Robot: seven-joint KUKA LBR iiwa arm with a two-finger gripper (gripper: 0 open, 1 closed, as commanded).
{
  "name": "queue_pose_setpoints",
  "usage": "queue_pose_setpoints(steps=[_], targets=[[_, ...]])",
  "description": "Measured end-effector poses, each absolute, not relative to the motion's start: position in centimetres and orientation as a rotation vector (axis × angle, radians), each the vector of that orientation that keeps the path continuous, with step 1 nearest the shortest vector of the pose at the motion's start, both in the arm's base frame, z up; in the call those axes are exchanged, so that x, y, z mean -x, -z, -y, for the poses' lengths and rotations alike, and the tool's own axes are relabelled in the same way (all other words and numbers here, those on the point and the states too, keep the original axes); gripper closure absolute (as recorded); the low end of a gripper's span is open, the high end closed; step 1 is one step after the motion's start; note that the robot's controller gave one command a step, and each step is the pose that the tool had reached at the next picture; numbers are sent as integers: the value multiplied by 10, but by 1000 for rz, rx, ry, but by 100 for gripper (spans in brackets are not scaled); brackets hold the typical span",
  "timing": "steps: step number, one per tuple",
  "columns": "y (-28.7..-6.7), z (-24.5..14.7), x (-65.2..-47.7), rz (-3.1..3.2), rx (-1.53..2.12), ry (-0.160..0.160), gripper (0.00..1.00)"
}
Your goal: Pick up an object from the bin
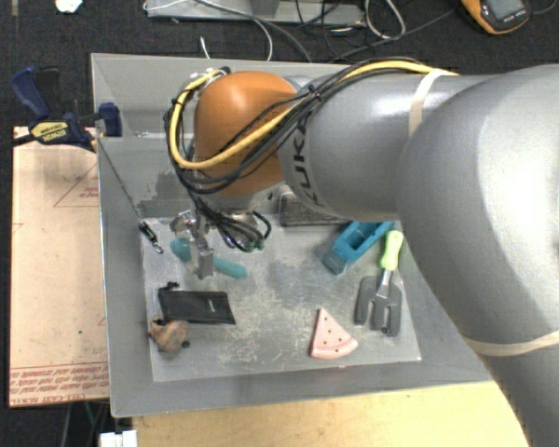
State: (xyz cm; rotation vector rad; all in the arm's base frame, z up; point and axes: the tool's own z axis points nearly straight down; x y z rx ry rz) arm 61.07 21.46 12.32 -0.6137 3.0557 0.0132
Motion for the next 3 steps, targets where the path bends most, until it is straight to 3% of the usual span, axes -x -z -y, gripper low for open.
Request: queue_pose_setpoints(steps=[1,2,3], targets=[[-161,-217,-606,-3112,190,-19,100],[-172,-219,-608,-3098,311,-18,100],[-107,-227,-631,-3051,578,-16,100]])
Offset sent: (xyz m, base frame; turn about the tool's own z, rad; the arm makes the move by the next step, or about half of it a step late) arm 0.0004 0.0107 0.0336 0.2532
